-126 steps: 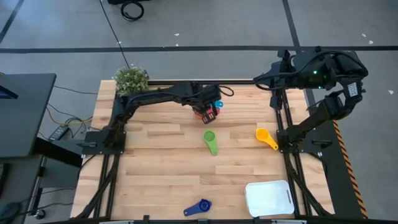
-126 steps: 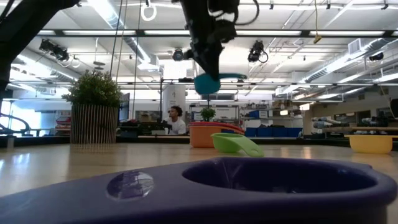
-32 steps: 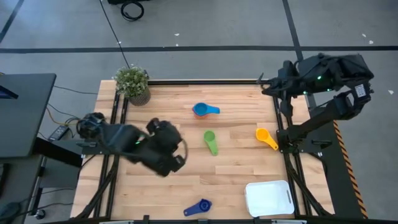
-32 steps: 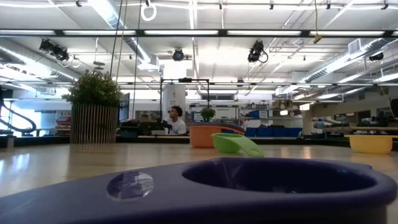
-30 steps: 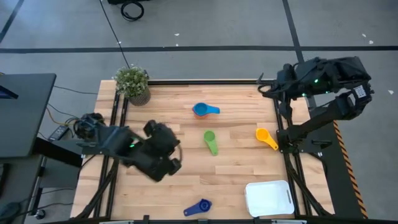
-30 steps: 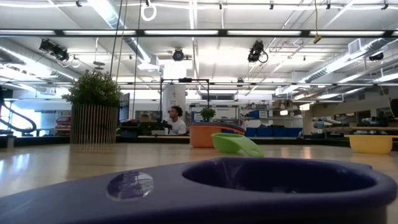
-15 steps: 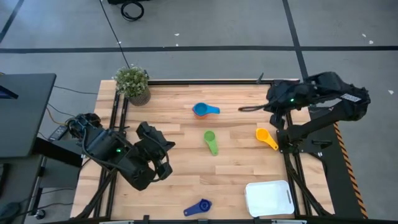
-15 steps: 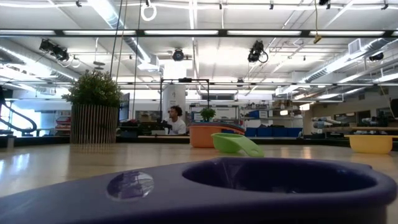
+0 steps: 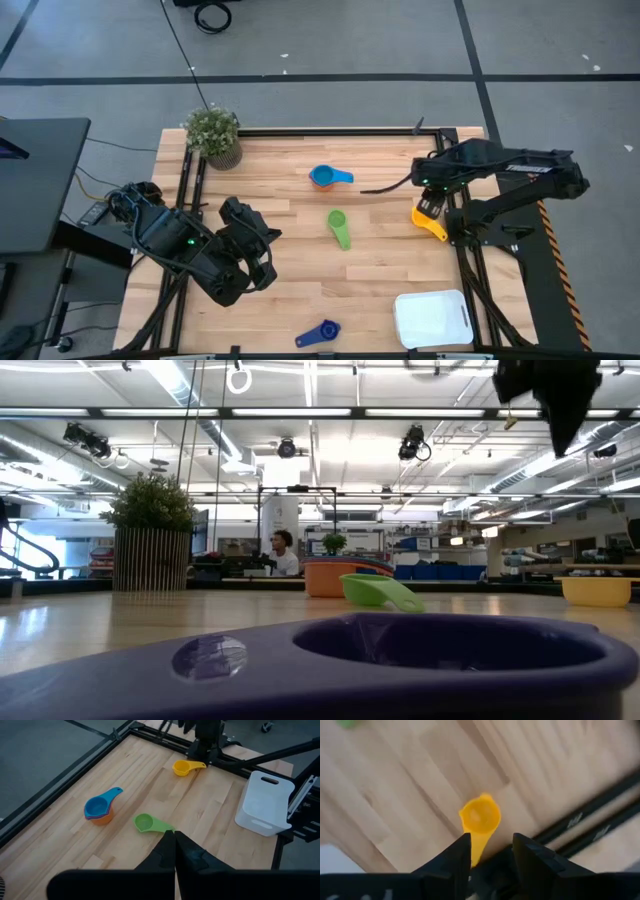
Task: Nest measuring cups in basket
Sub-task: Stack the yellow measuring cup on top of the light blue measuring cup
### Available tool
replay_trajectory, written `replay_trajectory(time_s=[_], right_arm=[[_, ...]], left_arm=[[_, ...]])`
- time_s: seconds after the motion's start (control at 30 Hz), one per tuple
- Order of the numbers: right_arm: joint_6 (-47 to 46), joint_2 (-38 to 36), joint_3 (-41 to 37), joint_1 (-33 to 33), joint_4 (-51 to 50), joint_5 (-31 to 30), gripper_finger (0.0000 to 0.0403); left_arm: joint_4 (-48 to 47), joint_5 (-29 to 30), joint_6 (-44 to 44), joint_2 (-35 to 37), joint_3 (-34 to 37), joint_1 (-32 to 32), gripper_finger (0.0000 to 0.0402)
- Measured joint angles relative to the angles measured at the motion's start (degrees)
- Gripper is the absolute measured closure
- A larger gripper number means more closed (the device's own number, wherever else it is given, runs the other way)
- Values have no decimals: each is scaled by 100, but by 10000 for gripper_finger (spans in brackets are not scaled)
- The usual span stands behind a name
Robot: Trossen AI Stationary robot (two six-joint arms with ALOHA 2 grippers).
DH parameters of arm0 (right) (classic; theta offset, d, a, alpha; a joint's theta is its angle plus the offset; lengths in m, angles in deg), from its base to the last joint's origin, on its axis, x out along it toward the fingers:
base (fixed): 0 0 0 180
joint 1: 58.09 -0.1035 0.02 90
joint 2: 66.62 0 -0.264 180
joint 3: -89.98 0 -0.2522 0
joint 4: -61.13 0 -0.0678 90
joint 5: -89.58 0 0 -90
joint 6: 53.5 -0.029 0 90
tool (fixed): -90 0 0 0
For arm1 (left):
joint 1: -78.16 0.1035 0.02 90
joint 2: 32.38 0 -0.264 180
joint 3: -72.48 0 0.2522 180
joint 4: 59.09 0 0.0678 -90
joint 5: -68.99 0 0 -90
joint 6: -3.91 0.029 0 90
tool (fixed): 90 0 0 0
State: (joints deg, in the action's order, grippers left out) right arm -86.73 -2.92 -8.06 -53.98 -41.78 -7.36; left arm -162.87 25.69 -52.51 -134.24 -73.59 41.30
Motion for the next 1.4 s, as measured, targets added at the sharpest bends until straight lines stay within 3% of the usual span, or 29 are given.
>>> replay_trajectory(time_s=[0.13, 0.33, 0.93, 1.1, 1.4], right_arm=[[-465, -4, -663, 165, 265, 442, 250], [-736, 2, -1527, 172, 1603, 1259, 251], [-1317, 2, -3129, 172, 3059, 997, 252], [-1319, 2, -3424, 172, 3467, 651, 252], [-1590, 2, -3929, 172, 4295, 641, 252]], left_arm=[[0, 0, 0, 0, 0, 0, 400], [0, 0, -1, 0, 0, 4, 400], [0, 0, -42, -2, 0, 4, 399], [0, 0, -42, -2, 0, 4, 399], [0, 0, -44, -2, 0, 4, 399]])
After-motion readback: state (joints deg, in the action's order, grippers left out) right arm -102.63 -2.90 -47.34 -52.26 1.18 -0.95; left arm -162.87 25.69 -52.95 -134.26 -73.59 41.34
